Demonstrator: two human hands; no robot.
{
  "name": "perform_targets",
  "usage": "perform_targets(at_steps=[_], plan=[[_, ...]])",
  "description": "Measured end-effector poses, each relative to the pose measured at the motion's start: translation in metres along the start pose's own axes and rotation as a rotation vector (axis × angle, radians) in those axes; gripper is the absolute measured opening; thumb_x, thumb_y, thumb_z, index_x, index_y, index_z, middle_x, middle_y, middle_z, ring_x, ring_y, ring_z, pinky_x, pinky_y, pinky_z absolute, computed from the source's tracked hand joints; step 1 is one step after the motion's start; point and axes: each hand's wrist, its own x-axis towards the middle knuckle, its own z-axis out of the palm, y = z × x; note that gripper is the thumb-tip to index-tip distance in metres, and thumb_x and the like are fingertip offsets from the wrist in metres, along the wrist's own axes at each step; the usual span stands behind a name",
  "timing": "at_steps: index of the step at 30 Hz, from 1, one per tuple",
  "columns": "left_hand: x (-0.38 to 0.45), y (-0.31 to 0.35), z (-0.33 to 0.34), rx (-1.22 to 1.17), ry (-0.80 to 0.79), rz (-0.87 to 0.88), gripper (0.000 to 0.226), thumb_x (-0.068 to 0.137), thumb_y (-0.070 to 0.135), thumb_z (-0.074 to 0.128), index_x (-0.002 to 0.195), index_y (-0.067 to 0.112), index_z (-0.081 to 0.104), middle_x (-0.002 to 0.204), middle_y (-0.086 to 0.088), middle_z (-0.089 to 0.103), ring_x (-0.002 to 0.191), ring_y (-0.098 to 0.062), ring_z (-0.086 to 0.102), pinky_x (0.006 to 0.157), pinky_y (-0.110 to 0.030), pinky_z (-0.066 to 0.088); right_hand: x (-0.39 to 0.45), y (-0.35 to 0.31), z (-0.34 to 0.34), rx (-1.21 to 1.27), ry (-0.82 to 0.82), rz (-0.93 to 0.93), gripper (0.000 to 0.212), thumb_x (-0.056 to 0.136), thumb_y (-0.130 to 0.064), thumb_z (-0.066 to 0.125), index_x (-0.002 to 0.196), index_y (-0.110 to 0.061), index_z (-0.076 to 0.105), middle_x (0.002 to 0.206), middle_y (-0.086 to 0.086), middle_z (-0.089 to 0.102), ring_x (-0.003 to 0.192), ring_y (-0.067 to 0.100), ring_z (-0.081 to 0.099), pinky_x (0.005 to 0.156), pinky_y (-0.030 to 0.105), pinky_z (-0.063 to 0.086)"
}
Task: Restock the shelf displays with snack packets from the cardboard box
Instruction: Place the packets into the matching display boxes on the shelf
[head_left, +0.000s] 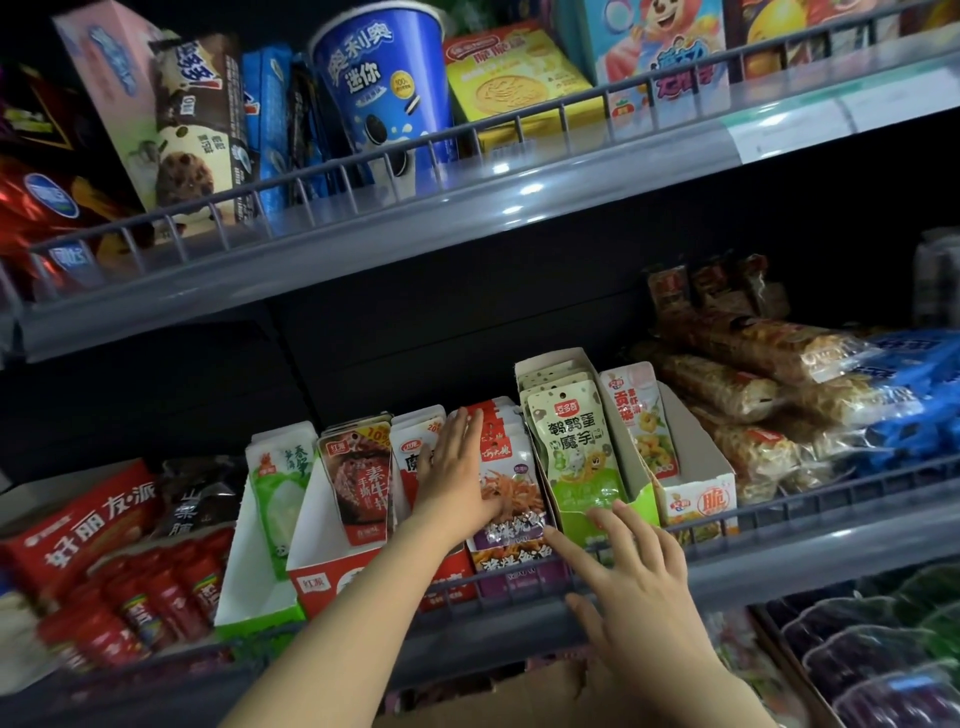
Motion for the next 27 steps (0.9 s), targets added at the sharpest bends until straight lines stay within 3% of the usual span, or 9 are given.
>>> perform_targets(at_steps=[4,7,9,11,13,18,23,27], plan=[[-0.02,0.005,-0.008,-0.113,0.057,0.006,0.094,0.09,0.048,0.053,0.15,0.025,-0.016,0.156,0.007,-0.021,0.143,-0.011,-0.018,0.119,-0.042,-0.006,-0.002,-0.002,-0.009,-0.031,-0.044,-0.013,0.083,0.055,-0.048,0.084,0.13,-0.037,0.05,0.132,0.008,0.056,0.126,0.031,0.036,0.105,0.044,0.015],[-0.045,0.012,-0.014,-0.216,0.174,0.014,0.081,0.094,0.044,0.049,0.152,0.024,-0.003,0.158,0.008,-0.011,0.145,-0.01,-0.009,0.12,-0.041,0.001,-0.008,-0.003,-0.016,-0.054,-0.046,-0.027,0.071,0.071,-0.049,0.066,0.136,-0.036,0.042,0.141,0.008,0.049,0.131,0.029,0.03,0.111,0.041,0.004],[-0.068,0.017,-0.014,-0.283,0.233,0.006,0.073,0.095,0.04,0.048,0.152,0.024,0.006,0.159,0.009,-0.003,0.146,-0.01,-0.002,0.118,-0.037,0.004,-0.014,-0.006,-0.022,-0.035,-0.085,-0.023,0.065,0.075,-0.048,0.055,0.137,-0.034,0.041,0.143,0.006,0.047,0.132,0.027,0.03,0.112,0.042,0.014],[-0.092,0.02,-0.011,-0.35,0.261,-0.018,0.066,0.096,0.037,0.048,0.151,0.025,0.014,0.159,0.009,0.006,0.146,-0.01,0.005,0.116,-0.032,0.008,-0.024,-0.011,-0.03,0.043,-0.143,-0.01,0.06,0.079,-0.044,0.054,0.137,-0.032,0.044,0.14,0.004,0.05,0.13,0.027,0.035,0.106,0.047,0.034],[-0.12,0.021,-0.004,-0.397,0.273,-0.036,0.061,0.096,0.036,0.049,0.149,0.026,0.021,0.158,0.009,0.013,0.145,-0.01,0.011,0.116,-0.033,0.012,-0.038,-0.016,-0.037,0.167,-0.209,0.015,0.055,0.086,-0.039,0.053,0.139,-0.03,0.043,0.14,0.001,0.049,0.131,0.026,0.038,0.104,0.048,0.038],[-0.19,0.021,0.031,-0.424,0.2,-0.058,0.055,0.096,0.03,0.049,0.146,0.021,0.03,0.155,0.007,0.022,0.143,-0.011,0.019,0.114,-0.033,0.01,-0.073,-0.029,-0.051,0.37,-0.423,0.049,0.052,0.095,-0.034,0.05,0.144,-0.031,0.034,0.142,-0.006,0.044,0.131,0.017,0.036,0.109,0.032,0.034],[-0.24,0.021,0.067,-0.506,0.017,-0.162,0.054,0.097,0.032,0.046,0.147,0.023,0.026,0.156,0.009,0.018,0.143,-0.008,0.015,0.116,-0.036,0.006,-0.1,-0.038,-0.048,0.383,-0.605,0.085,0.051,0.094,-0.04,0.049,0.143,-0.033,0.035,0.138,-0.002,0.05,0.126,0.017,0.045,0.1,0.032,0.042],[-0.262,0.022,0.094,-0.522,-0.095,-0.2,0.051,0.097,0.03,0.049,0.144,0.019,0.034,0.151,0.005,0.03,0.139,-0.011,0.026,0.116,-0.034,0.018,-0.118,-0.042,-0.04,0.365,-0.797,0.085,0.048,0.095,-0.04,0.048,0.141,-0.032,0.038,0.137,-0.001,0.051,0.121,0.016,0.05,0.098,0.031,0.043]])
